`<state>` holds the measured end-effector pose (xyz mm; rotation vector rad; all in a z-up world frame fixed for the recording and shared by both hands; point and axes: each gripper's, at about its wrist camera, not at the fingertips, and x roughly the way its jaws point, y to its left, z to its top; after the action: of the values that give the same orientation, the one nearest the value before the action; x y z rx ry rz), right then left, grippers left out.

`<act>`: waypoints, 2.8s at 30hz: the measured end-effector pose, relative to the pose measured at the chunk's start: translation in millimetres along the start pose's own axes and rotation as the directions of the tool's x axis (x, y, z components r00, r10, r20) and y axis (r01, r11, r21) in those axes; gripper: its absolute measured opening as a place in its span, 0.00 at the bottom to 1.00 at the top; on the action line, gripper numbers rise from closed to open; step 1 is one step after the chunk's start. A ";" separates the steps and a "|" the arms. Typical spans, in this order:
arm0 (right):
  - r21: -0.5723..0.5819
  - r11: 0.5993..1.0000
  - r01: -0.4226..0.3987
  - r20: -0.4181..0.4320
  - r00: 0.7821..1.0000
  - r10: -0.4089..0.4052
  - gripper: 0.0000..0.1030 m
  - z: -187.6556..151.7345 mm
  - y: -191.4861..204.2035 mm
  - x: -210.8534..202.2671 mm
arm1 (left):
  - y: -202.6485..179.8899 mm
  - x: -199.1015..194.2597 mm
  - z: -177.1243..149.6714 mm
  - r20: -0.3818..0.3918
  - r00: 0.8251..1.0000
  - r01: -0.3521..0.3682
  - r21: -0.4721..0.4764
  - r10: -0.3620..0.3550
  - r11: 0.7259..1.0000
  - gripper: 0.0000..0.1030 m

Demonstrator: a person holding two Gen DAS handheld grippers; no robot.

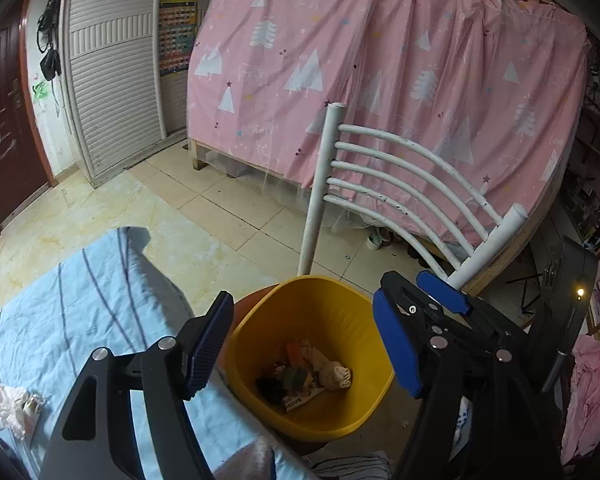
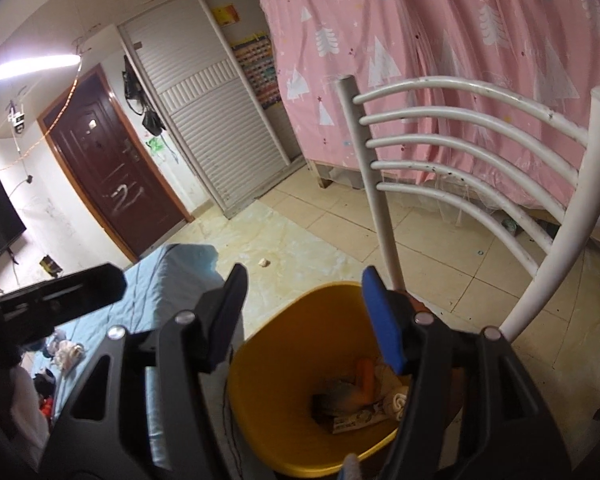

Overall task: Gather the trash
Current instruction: 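Open the right tool over the bin while the left tool drops the hat in, then move both tools back over the remaining items on the bed, then grasp the blue knitted ball with the left tool while the right tool grasps the white cloth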

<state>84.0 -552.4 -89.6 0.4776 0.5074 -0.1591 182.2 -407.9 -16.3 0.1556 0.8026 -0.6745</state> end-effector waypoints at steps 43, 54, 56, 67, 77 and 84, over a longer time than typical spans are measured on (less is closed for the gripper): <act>-0.408 0.871 -0.274 -0.210 0.956 0.202 0.69 -64.9 273.7 20.0 | 306.0 -199.7 -80.8 0.102 0.917 -0.331 -0.343 0.385 0.879 0.70; -0.513 0.778 -0.362 -0.338 0.919 0.205 0.74 -94.4 342.9 51.8 | 388.5 -186.6 -117.8 -0.004 0.909 -0.369 -0.471 0.417 0.801 0.70; -0.528 0.762 -0.374 -0.357 0.912 0.201 0.76 -99.2 352.2 59.0 | 400.4 -180.2 -124.4 -0.026 0.911 -0.372 -0.486 0.413 0.791 0.70; -0.561 0.716 -0.414 -0.432 0.885 0.173 0.78 -121.7 378.4 86.9 | 425.3 -147.0 -146.2 -0.097 0.929 -0.356 -0.494 0.357 0.793 0.71; -0.578 0.692 -0.432 -0.498 0.859 0.120 0.79 -132.6 388.4 106.4 | 428.6 -125.6 -157.2 -0.143 0.936 -0.350 -0.476 0.322 0.807 0.71; -0.547 0.716 -0.435 -0.536 0.838 0.100 0.79 -132.0 388.4 119.8 | 416.6 -116.3 -155.1 -0.152 0.922 -0.386 -0.430 0.356 0.816 0.53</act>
<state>232.7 -151.8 -96.0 -0.1239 0.9213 0.4450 284.0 33.9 -91.2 -0.0927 0.9406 -0.0974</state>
